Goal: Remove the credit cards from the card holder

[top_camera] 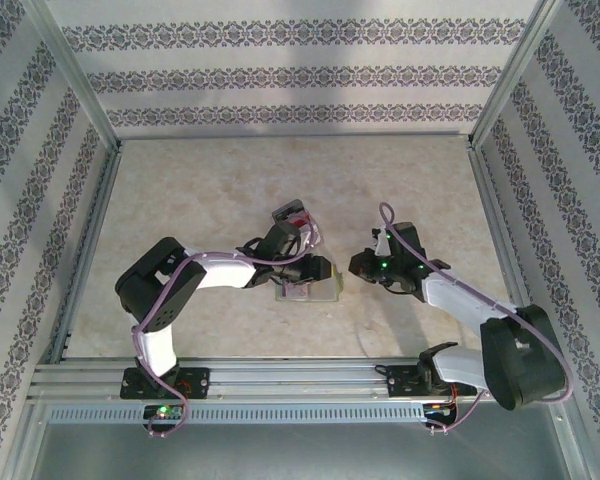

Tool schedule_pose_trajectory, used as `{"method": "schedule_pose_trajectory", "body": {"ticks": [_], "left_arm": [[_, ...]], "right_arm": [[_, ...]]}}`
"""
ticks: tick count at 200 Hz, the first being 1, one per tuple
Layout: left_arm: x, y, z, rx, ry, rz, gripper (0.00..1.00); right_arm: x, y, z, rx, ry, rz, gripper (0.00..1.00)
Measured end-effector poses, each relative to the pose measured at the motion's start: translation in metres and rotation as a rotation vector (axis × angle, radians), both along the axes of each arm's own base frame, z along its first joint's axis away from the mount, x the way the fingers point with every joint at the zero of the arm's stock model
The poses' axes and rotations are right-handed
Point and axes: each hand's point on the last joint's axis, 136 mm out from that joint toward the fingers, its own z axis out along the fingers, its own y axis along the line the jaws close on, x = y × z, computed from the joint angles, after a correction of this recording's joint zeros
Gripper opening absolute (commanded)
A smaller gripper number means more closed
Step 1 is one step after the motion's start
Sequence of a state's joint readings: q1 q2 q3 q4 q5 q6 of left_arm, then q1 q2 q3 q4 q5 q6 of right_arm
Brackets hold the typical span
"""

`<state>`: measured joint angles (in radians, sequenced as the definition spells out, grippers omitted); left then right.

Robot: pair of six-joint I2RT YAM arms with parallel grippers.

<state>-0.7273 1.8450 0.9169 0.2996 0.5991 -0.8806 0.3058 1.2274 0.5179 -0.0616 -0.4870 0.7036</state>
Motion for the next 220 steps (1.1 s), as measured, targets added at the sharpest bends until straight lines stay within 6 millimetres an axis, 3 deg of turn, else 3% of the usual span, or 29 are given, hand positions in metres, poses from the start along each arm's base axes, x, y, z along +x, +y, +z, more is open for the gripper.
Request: {"method": "schedule_pose_trajectory", "body": {"ticks": [70,96,131,158,181,201,220], "left_arm": [[0.011,-0.029,0.029,-0.063,-0.052,-0.04,0.41],[0.01,-0.038,0.031,-0.075,-0.051,-0.062,0.41],[0.007,-0.036,0.038,-0.066,-0.059,-0.065,0.41],[0.005,-0.015,0.069,-0.061,-0.11,-0.041,0.44],[0.012,0.021,0.094,-0.058,-0.165,0.027,0.44],[0.015,0.059,0.092,-0.017,-0.17,0.107,0.44],[0.011,0.094,0.075,0.043,-0.134,0.175,0.44]], "right_arm": [[-0.012,-0.024,-0.013,-0.012,0.053,-0.042,0.03],[-0.013,-0.024,-0.012,-0.009,0.048,-0.029,0.03],[-0.018,-0.019,-0.006,0.019,0.047,-0.003,0.03],[-0.017,-0.014,0.004,0.044,0.037,0.017,0.04],[-0.017,-0.004,0.014,0.067,0.021,0.053,0.04],[-0.02,0.009,0.022,0.084,0.014,0.095,0.04],[-0.023,0.026,0.029,0.094,0.016,0.144,0.04]]}}
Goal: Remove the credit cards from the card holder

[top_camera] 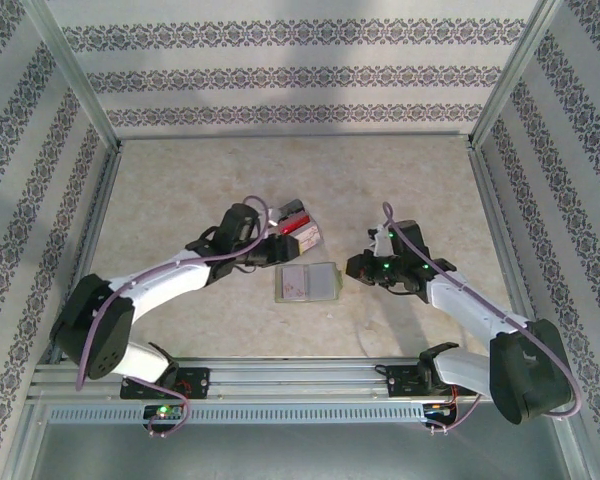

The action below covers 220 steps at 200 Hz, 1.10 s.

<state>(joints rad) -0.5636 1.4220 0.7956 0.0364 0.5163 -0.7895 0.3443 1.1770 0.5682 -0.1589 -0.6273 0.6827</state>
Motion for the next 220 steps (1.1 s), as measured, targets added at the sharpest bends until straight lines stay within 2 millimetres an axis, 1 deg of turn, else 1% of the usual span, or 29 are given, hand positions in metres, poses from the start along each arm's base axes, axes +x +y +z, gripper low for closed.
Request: {"method": "schedule_pose_trajectory", "body": {"ticks": [12,30,43,59,81,106,123,147,177,220], "left_arm": [[-0.006,0.018,-0.014,0.034,0.034,0.037,0.43],[-0.017,0.034,-0.032,0.069,0.075,0.067,0.41],[-0.024,0.04,-0.043,0.088,0.096,0.076,0.39],[-0.028,0.045,-0.051,0.104,0.112,0.086,0.38],[-0.03,0.049,-0.056,0.116,0.12,0.1,0.37],[-0.029,0.049,-0.056,0.114,0.12,0.102,0.35],[-0.029,0.047,-0.06,0.108,0.137,0.097,0.32],[-0.03,0.038,-0.072,0.1,0.173,0.081,0.26],[-0.031,0.023,-0.082,0.093,0.211,0.045,0.22],[-0.015,0.006,-0.073,0.059,0.193,0.018,0.2]], "right_arm": [[-0.002,0.014,0.003,0.003,0.001,0.038,0.04],[-0.005,0.035,0.0,-0.003,0.013,0.091,0.04],[-0.006,0.048,-0.009,-0.023,0.035,0.116,0.03],[-0.006,0.056,-0.023,-0.05,0.064,0.124,0.02],[-0.002,0.052,-0.044,-0.105,0.098,0.09,0.02],[0.001,0.047,-0.055,-0.142,0.109,0.067,0.02],[0.0,0.042,-0.064,-0.163,0.127,0.055,0.02],[-0.006,0.034,-0.078,-0.199,0.154,0.049,0.02],[-0.007,0.033,-0.08,-0.21,0.153,0.051,0.02],[-0.007,0.032,-0.084,-0.22,0.154,0.053,0.02]]}}
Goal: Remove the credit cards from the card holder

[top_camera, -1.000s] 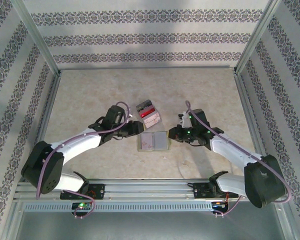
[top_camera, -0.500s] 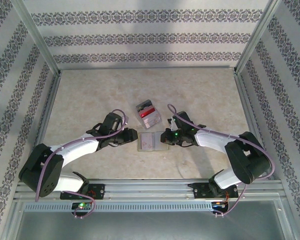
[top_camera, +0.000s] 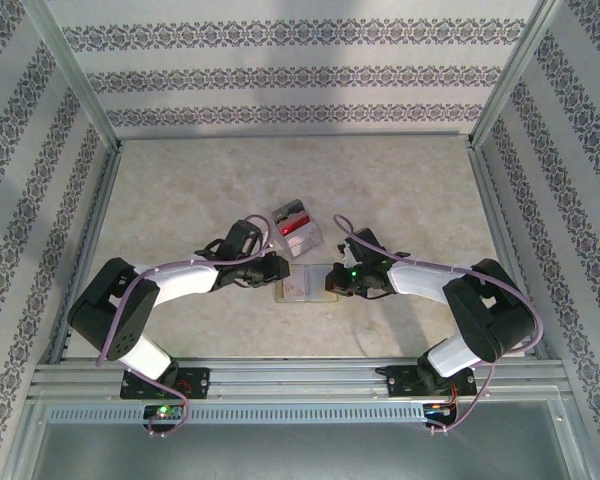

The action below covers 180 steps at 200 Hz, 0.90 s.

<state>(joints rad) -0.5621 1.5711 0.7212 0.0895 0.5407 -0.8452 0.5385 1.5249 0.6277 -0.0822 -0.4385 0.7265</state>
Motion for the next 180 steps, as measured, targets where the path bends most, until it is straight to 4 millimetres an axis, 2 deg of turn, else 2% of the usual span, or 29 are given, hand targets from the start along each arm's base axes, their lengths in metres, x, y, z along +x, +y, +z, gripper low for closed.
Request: {"method": "schedule_pose_trajectory", "body": {"ticks": [47,106,145,180], "left_arm": [[0.004,-0.003,-0.014,0.016,0.032,-0.003,0.18],[0.003,-0.002,-0.017,0.026,0.032,-0.005,0.17],[0.0,0.0,-0.029,0.049,0.06,-0.012,0.17],[0.0,0.003,-0.031,0.068,0.055,-0.012,0.17]], "right_arm": [[0.0,0.0,-0.001,-0.002,0.0,-0.001,0.02],[0.0,-0.001,-0.002,-0.007,-0.003,0.005,0.03],[0.0,-0.001,-0.003,-0.009,-0.008,0.013,0.03],[0.001,-0.001,-0.003,-0.009,-0.009,0.014,0.03]]}}
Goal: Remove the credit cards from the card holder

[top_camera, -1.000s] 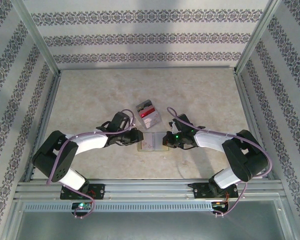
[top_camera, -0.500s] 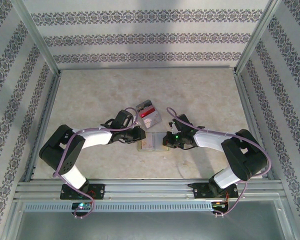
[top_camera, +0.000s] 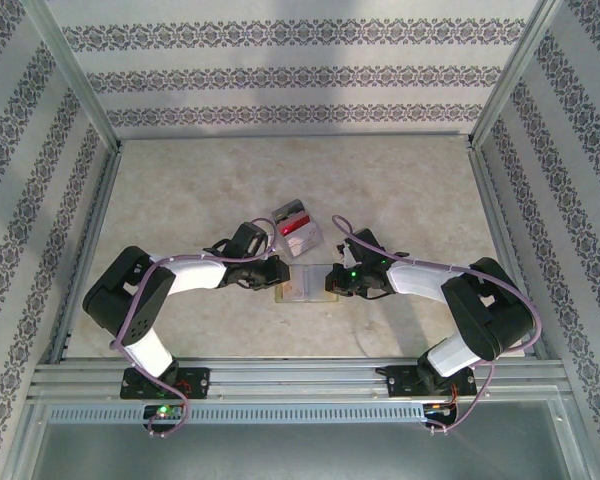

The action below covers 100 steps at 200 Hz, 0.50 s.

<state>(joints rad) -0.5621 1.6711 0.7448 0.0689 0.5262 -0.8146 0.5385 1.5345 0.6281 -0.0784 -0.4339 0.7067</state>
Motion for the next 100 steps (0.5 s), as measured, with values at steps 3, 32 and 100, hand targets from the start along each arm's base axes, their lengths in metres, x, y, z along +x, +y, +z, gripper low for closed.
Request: {"method": "schedule_pose_trajectory", "body": {"ticks": [3,32,100], "left_arm": [[0.0001,0.0002,-0.0001,0.001,0.0,0.001,0.17],[0.0003,0.0012,-0.001,0.009,-0.004,0.0,0.17],[-0.0027,0.0063,0.0016,0.032,-0.012,-0.004,0.18]], "right_arm": [[-0.0001,0.0,0.0,0.0,0.0,0.0,0.03],[-0.0002,-0.0002,-0.0002,-0.002,-0.003,0.004,0.03],[0.0005,0.0003,-0.0005,-0.004,0.001,0.005,0.02]]}}
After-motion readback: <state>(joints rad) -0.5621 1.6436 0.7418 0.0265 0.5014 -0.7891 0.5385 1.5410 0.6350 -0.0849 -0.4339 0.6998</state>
